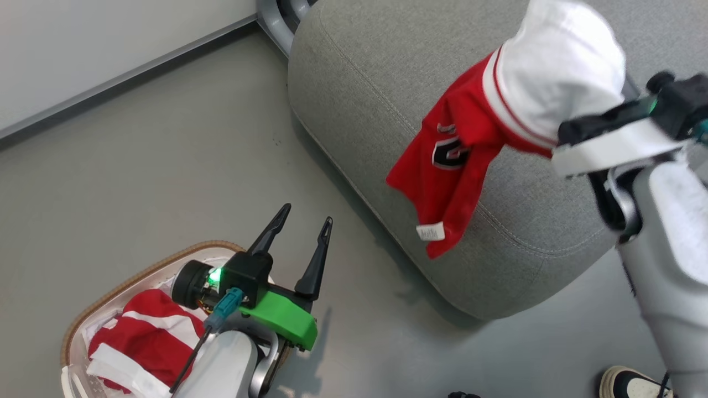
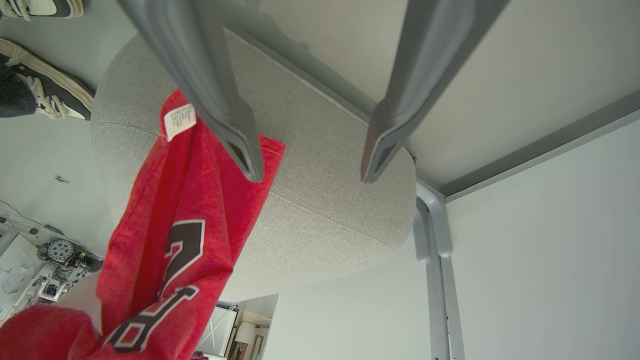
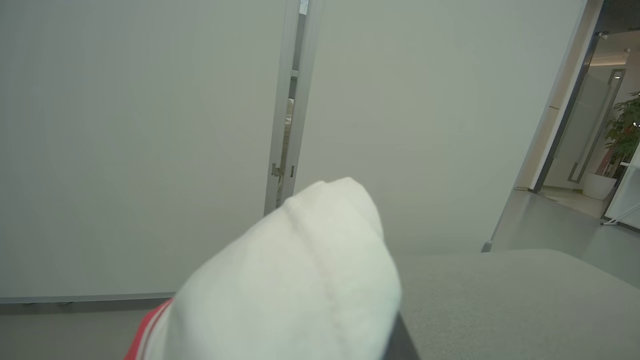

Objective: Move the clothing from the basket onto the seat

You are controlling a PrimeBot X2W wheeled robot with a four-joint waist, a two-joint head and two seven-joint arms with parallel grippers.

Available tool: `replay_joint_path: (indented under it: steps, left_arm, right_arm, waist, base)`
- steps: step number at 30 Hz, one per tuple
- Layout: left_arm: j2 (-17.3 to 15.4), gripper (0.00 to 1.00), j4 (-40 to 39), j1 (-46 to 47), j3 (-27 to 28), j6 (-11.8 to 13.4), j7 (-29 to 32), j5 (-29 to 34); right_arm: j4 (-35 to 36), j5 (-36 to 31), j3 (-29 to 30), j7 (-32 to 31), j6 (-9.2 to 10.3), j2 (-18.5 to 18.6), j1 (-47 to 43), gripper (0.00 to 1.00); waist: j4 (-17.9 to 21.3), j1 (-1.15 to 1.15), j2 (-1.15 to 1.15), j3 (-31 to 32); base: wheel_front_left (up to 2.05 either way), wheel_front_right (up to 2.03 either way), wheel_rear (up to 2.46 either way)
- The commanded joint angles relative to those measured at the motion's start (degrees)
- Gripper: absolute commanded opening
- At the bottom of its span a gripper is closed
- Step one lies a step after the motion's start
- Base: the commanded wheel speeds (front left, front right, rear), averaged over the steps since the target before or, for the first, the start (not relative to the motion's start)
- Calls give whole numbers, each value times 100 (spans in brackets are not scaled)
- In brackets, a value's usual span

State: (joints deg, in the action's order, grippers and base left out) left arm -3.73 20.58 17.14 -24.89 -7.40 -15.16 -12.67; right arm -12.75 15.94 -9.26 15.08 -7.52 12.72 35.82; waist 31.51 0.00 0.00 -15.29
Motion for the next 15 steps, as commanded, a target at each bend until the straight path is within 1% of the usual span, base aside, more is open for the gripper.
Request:
replay_joint_path:
  steps: [1,2,4,9,12,15]
  left_arm:
    - [-94,100,-15,85,75,-12,0,86]
    - [-94,100,-23,104,76,-13,1,119]
    - [-120,100,-27,164,53,-13,1,134]
    - [-182,100,-20,269,29,-12,1,162]
    - [-193,100,-18,363,-36,-12,1,180]
    - [-199,100,-16,451,-41,-12,0,189]
  right_arm:
    - [-45,-52,40,13,6,133,370,0]
    - [-103,-140,72,13,6,314,650,0]
    - [-213,-234,161,13,6,561,1141,0]
    - [-589,-417,490,12,6,1093,2190,0]
    - [-943,-523,721,10,6,1370,2618,0]
    - [-1267,-584,778,9,6,1518,2890,0]
  waist:
    - [-13,0,0,-265]
    - [-65,0,0,-370]
    - [-188,0,0,-528]
    - [-488,0,0,-869]
    - [-690,0,0,-1065]
    - [-848,0,0,-1235]
  base:
    - [0,0,0]
    - [0,0,0]
    - [0,0,0]
    - [0,0,0]
    - [0,0,0]
    - [0,0,0]
